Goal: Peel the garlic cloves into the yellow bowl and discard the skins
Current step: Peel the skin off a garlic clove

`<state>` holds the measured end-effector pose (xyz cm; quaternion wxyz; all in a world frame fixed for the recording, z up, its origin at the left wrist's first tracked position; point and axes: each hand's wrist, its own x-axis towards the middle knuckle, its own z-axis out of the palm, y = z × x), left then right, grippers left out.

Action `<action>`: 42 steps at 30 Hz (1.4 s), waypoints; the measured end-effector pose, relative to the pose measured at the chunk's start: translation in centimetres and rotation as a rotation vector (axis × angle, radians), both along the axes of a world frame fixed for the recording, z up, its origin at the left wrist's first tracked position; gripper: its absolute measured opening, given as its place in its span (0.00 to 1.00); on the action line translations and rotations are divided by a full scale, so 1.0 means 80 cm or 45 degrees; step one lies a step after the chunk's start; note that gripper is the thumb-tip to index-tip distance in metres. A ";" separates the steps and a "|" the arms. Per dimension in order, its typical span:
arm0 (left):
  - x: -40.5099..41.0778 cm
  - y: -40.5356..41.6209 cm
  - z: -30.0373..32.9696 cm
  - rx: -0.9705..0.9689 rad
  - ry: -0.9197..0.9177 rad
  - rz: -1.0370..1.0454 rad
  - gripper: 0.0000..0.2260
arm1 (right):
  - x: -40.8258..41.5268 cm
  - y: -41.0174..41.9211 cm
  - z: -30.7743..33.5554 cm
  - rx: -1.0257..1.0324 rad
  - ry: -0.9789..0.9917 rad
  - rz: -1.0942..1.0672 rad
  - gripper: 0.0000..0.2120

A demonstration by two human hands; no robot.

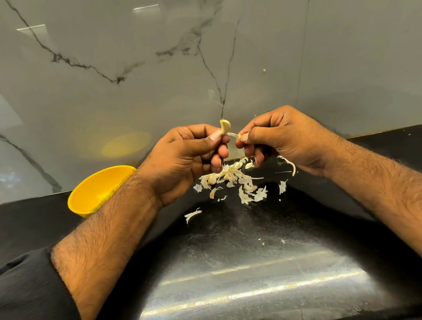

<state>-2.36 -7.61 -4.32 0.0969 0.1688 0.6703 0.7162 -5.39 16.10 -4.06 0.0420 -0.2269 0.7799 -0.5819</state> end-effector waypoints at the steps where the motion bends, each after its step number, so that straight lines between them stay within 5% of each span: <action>1: 0.000 0.001 0.000 0.014 -0.023 0.009 0.09 | -0.001 0.000 -0.001 0.000 -0.020 0.006 0.08; 9: -0.002 0.006 0.001 0.044 -0.113 0.142 0.10 | 0.001 -0.004 -0.002 0.254 0.076 -0.184 0.06; 13: -0.004 0.007 -0.004 -0.005 -0.038 0.241 0.08 | 0.005 -0.006 0.001 0.135 0.173 -0.197 0.09; 25: 0.000 0.018 -0.017 -0.620 0.690 0.550 0.04 | 0.008 -0.007 0.002 -0.156 -0.148 -0.011 0.09; 42: 0.003 0.018 -0.013 -0.844 0.943 0.632 0.04 | 0.007 -0.007 0.002 -0.069 -0.047 -0.006 0.10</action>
